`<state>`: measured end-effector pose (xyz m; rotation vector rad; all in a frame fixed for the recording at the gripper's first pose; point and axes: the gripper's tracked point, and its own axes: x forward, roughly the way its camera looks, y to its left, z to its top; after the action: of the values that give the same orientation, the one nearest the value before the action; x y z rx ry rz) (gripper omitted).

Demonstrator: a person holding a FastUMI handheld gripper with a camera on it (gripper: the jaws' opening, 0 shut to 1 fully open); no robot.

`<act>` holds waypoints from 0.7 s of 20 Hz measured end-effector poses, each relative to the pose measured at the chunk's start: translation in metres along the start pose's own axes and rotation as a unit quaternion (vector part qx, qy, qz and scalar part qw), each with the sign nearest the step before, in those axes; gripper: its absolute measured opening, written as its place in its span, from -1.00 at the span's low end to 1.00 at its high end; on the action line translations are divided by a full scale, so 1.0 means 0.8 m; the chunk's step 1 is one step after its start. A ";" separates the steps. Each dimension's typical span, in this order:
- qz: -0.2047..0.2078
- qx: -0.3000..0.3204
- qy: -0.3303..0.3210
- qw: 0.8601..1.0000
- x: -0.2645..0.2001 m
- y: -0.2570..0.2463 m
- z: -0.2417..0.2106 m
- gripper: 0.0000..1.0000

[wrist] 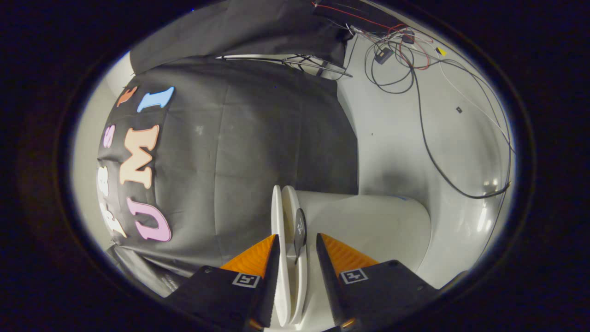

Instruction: Open the toilet lid.

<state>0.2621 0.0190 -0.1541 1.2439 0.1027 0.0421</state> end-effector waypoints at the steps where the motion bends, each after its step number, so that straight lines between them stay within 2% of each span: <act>1: -0.003 -0.001 0.005 1.000 0.002 -0.001 -0.001 -0.02; 3: -0.002 0.002 0.008 1.000 0.007 0.004 0.002 -0.02; 5: -0.013 0.011 -0.005 1.000 0.021 0.003 0.020 -0.11; 6: -0.026 0.023 -0.001 0.999 0.029 -0.006 0.024 -0.34; 8: -0.018 0.036 0.010 0.999 0.030 0.005 0.023 -0.80; 11: -0.016 0.030 0.035 0.999 0.023 0.009 0.019 -0.93; 14: -0.038 0.007 0.042 0.998 0.021 0.013 0.019 -0.97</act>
<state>0.2803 0.0098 -0.1407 1.2511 0.2232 0.0275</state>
